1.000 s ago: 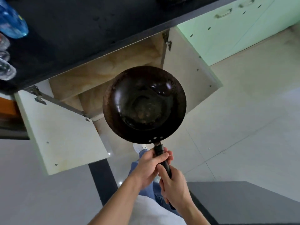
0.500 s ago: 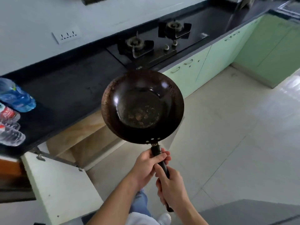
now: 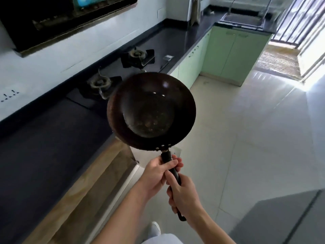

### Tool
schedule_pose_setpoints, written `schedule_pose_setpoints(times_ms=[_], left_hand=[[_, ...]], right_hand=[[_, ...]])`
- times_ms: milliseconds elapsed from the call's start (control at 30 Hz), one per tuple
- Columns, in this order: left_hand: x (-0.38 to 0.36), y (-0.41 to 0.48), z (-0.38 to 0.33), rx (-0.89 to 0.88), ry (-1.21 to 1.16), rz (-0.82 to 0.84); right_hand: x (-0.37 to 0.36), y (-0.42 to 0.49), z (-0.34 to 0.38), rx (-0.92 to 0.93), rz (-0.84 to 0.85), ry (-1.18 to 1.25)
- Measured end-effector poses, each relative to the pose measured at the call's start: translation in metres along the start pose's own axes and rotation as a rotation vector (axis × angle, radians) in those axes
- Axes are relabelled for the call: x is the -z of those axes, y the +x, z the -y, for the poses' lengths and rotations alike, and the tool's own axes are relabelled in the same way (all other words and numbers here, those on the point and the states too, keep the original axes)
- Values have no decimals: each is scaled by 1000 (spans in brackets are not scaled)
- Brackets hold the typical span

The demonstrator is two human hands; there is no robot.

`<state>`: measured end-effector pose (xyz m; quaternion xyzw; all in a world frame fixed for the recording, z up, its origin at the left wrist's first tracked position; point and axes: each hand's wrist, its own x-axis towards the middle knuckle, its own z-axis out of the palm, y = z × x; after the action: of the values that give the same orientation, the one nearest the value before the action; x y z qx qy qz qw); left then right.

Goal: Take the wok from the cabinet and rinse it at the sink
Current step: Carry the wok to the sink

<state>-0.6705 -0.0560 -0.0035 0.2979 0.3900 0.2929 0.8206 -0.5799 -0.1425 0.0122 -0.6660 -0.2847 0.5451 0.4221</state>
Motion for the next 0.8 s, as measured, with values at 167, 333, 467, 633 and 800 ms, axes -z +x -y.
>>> schedule_pose_setpoints(times_ms=[167,333,467,633,800], left_hand=[[-9,38,-15,50,27,123],[-34,73,-21,99,45,185],[-62,104,-21,126,120,222],[-105,168,-21,169,176,241],[-159,243,-25,215,217,246]], right_hand=[[7,18,15,26,-103,33],[29,37,25,41,-177,107],[55,60,30,27,-249,162],[102,106,41,18,-313,212],[167,161,62,31,-329,250]])
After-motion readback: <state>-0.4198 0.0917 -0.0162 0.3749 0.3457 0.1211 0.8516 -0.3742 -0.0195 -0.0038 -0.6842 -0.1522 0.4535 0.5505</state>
